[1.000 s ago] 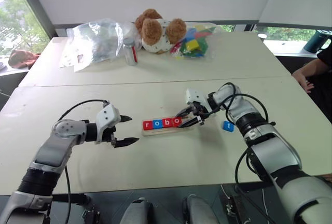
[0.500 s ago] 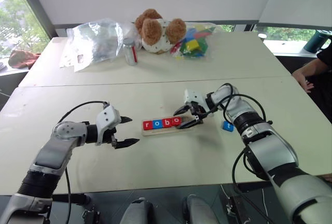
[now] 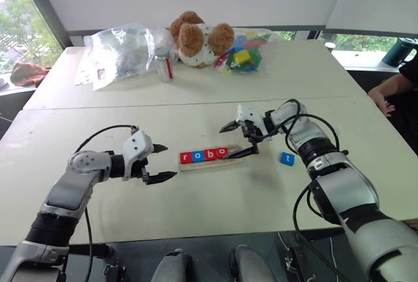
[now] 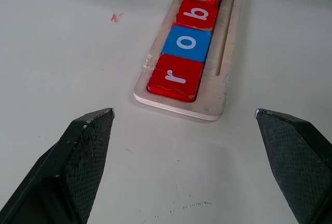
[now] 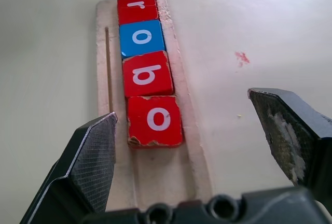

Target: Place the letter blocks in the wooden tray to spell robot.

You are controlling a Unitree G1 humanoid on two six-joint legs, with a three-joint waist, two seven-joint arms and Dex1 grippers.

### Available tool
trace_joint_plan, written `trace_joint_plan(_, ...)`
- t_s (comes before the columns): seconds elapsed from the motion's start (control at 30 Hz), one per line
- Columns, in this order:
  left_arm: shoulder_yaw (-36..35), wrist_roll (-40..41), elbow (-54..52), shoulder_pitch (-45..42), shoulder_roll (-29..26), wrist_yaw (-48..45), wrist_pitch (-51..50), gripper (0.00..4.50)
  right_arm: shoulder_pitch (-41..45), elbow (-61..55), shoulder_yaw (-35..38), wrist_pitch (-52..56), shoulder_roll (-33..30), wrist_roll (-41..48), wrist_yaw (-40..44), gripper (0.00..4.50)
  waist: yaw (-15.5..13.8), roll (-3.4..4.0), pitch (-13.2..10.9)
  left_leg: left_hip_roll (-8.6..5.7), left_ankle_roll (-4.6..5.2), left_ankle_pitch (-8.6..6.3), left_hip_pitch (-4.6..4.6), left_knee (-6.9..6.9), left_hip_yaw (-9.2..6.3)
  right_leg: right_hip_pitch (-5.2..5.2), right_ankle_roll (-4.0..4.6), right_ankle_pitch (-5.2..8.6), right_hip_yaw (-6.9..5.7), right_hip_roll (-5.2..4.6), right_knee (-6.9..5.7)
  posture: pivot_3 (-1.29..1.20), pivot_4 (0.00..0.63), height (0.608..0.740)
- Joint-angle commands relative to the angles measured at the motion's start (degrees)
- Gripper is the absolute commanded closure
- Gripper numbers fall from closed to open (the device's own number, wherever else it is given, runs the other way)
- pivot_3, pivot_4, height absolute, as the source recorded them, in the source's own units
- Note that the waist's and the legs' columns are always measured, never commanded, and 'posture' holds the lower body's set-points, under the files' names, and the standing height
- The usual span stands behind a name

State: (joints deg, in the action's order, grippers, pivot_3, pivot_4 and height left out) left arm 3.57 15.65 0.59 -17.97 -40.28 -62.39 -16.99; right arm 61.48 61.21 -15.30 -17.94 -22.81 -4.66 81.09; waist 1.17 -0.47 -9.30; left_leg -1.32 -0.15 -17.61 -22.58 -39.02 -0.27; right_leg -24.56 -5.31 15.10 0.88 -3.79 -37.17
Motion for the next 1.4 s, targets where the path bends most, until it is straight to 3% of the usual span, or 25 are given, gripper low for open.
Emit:
trace_joint_plan(0.03, -0.3, 0.3, 0.0, -1.4, 0.2, -0.4, 0.8, 0.00, 1.3, -0.8, 0.2, -1.6, -0.1, -0.9, -0.9, 0.07, 0.0, 0.00, 0.0, 0.00, 0.00, 0.00, 0.00, 0.00, 0.00, 0.00, 0.00, 0.00, 0.00, 0.00, 0.00, 0.00, 0.150, 0.740)
trace_joint_plan(0.67, -0.4, 0.2, 0.3, -1.7, 0.8, 0.1, 1.0, 0.00, 3.7, 3.0, 1.2, -5.5, 1.1, -3.7, -6.1, 0.07, 0.0, 0.00, 0.0, 0.00, -0.02, 0.01, 0.00, 0.00, 0.01, 0.00, 0.00, 0.00, 0.00, 0.01, -0.01, 0.00, 0.150, 0.740)
trace_joint_plan(0.87, -0.8, 0.9, -1.1, -1.6, 1.3, 0.4, 0.4, 0.00, 4.3, -3.4, 5.7, 0.2, -3.7, 0.7, -4.5, 0.07, -0.3, 0.02, 0.0, 0.00, -0.02, 0.01, 0.00, -0.01, 0.00, 0.00, 0.00, 0.00, 0.00, 0.00, -0.01, 0.00, 0.150, 0.740)
trace_joint_plan(0.97, -1.8, 3.3, -4.1, -2.2, 1.8, 0.6, -1.7, 0.00, -1.0, -16.5, 10.7, 13.8, -7.7, 3.3, -11.4, 0.07, -0.5, 0.02, 0.0, -0.01, -0.02, 0.01, -0.04, -0.01, -0.01, 0.00, 0.00, 0.00, 0.00, -0.02, 0.02, 0.00, 0.150, 0.740)
trace_joint_plan(1.07, -2.0, 5.1, -8.0, -2.2, 1.6, 0.4, -4.0, 0.00, -15.3, -44.8, 19.4, 39.6, -7.4, 2.0, -28.2, 0.07, -0.7, -0.07, 0.1, 0.00, -0.01, -0.01, -0.16, 0.02, -0.21, -0.01, 0.00, 0.00, -0.05, -0.05, 0.04, 0.00, 0.150, 0.740)
trace_joint_plan(1.2, -1.0, 6.7, -11.3, -3.0, 1.2, -0.3, -6.4, 0.00, -29.5, -81.2, 30.6, 74.4, 7.4, -6.4, -52.2, 0.07, -0.3, 0.13, 0.2, 0.01, -0.12, 0.00, -0.63, -0.04, -0.31, -0.48, 0.00, 0.00, -0.02, 0.00, -0.19, 0.00, 0.150, 0.740)
trace_joint_plan(1.3, 0.6, 7.0, -10.7, -5.5, 2.2, -1.0, -7.1, 0.00, -41.4, -99.3, 27.7, 85.5, 17.0, -13.4, -62.6, 0.07, -0.5, 0.16, 0.2, -0.03, -0.31, 0.14, -0.90, -0.14, -0.07, -1.10, -0.01, 0.00, 0.21, 0.03, -0.81, 0.00, 0.150, 0.740)
trace_joint_plan(1.4, 1.7, 6.6, -8.4, -7.4, 3.0, -2.0, -6.5, 0.00, -47.9, -106.6, 24.1, 91.5, 21.8, -15.0, -67.7, 0.07, -0.5, 0.15, 0.2, -0.07, -0.30, 0.16, -0.78, -0.16, -0.10, -0.98, 0.00, 0.00, 0.21, 0.11, -0.75, 0.00, 0.150, 0.740)
